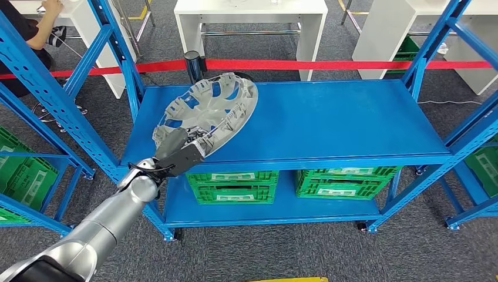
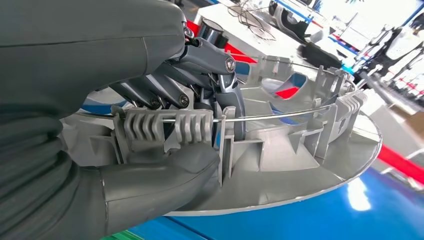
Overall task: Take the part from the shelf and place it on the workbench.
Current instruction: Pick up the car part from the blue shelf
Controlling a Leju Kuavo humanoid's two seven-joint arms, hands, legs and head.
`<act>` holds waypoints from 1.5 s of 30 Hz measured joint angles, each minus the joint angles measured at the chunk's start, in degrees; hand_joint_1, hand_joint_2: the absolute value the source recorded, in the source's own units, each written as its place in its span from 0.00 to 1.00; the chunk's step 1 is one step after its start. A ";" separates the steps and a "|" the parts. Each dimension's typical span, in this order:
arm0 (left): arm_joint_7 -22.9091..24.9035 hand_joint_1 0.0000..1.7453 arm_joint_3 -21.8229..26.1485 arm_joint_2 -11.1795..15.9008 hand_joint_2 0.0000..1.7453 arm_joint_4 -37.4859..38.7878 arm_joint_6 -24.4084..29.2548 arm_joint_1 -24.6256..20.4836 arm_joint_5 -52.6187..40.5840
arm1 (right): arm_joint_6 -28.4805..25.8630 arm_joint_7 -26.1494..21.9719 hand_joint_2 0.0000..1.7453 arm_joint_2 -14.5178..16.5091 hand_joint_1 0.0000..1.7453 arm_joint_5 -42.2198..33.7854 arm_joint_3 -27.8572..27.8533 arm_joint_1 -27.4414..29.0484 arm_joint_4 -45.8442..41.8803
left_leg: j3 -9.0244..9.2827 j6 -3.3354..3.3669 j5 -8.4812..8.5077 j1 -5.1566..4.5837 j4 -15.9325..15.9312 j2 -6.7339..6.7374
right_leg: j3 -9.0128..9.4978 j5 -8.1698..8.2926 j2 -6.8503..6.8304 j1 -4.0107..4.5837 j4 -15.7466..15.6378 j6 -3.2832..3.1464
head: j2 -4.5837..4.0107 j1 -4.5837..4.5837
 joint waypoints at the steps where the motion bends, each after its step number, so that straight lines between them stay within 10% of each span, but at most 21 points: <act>1: -0.12 1.00 0.48 -0.14 1.00 0.00 -0.11 0.00 0.68 | -0.05 0.01 1.00 0.00 0.00 -0.07 -0.16 0.00 0.00 | 0.00 0.00 0.00 0.00 0.00 0.00 | 0.00 0.00 0.00 0.00 0.00 0.00 | 0.00 0.00; 19: -0.67 1.00 9.01 -0.94 1.00 -0.71 -3.57 -0.32 11.63 | -0.94 0.00 1.00 -0.01 0.00 -0.04 -1.48 0.01 0.00 | 0.00 0.00 0.00 0.00 0.00 0.01 | 0.00 0.00 0.01 0.00 0.00 0.00 | 0.00 0.00; 34: 0.52 1.00 25.38 4.61 1.00 -4.47 -5.89 -5.14 25.84 | -1.83 -0.01 1.00 -0.28 0.00 1.14 -1.90 -0.08 0.00 | -0.07 -0.02 0.03 0.02 0.00 0.03 | -0.10 0.01 0.03 0.02 0.06 0.00 | 0.00 0.00; 45: 3.19 1.00 26.99 3.94 1.00 -7.59 -10.06 -6.92 25.06 | -1.89 -0.39 1.00 -0.28 0.00 1.16 -2.11 -0.64 0.00 | -0.17 0.00 0.04 0.00 0.01 -0.01 | -0.13 0.04 0.00 -0.01 -0.04 0.04 | 0.00 0.00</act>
